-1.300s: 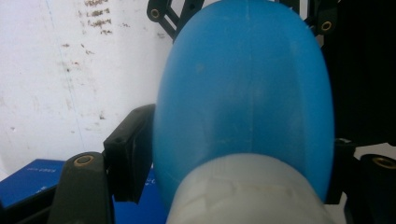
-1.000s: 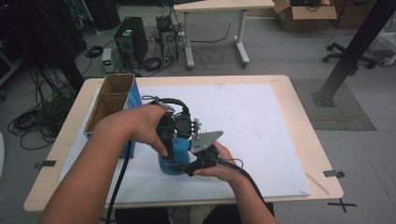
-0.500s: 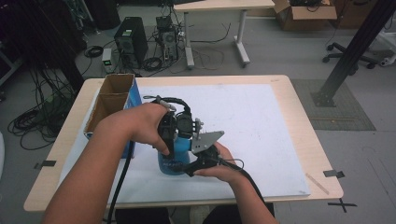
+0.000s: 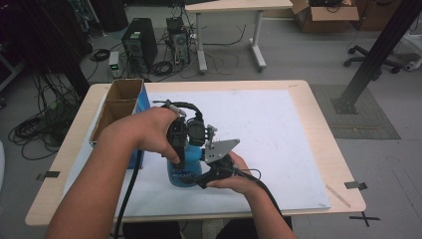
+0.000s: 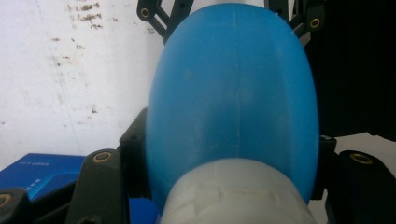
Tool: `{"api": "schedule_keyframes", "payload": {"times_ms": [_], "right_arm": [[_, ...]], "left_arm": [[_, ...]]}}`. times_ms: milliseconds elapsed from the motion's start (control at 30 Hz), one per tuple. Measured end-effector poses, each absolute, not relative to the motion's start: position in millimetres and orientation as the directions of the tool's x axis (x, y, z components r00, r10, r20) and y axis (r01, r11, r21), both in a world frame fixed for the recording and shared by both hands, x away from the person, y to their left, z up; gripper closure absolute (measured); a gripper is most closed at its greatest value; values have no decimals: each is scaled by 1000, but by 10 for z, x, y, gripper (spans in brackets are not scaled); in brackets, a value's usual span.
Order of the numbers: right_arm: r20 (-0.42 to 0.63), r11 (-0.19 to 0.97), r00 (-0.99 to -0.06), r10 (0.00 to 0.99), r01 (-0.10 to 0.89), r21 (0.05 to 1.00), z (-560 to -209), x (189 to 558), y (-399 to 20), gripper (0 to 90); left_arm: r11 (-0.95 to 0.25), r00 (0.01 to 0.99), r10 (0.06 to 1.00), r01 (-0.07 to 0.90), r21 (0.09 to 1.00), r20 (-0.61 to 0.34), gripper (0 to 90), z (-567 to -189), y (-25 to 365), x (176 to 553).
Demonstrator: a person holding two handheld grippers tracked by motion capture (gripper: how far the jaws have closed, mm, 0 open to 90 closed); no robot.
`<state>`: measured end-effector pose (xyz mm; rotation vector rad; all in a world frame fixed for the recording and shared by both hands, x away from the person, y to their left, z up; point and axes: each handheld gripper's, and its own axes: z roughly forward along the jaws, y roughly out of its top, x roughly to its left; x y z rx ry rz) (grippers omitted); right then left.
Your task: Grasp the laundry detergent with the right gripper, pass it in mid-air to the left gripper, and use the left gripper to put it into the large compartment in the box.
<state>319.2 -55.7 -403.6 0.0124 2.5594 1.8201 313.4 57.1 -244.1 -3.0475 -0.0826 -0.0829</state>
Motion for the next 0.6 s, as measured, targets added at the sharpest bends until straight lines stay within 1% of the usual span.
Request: {"api": "schedule_keyframes", "payload": {"times_ms": [67,133,200,333,600], "right_arm": [[21,323,-1000,13,24,946,-4044,3190,-558,394],[38,308,-999,20,42,950,-4059,3188,-558,327],[45,306,-999,18,48,951,-4062,3189,-557,319],[50,306,-998,25,55,950,-4071,3176,-554,255],[65,275,-997,51,77,958,-4097,3178,-582,172]], "left_arm": [[-995,997,51,56,-86,56,387,-2442,575,3134],[-994,997,52,56,-89,48,387,-2444,577,3138],[-995,998,49,53,-88,47,387,-2446,582,3141],[-995,997,55,59,-85,46,387,-2443,598,3154],[-995,997,52,56,-84,52,387,-2438,607,3149]]}}
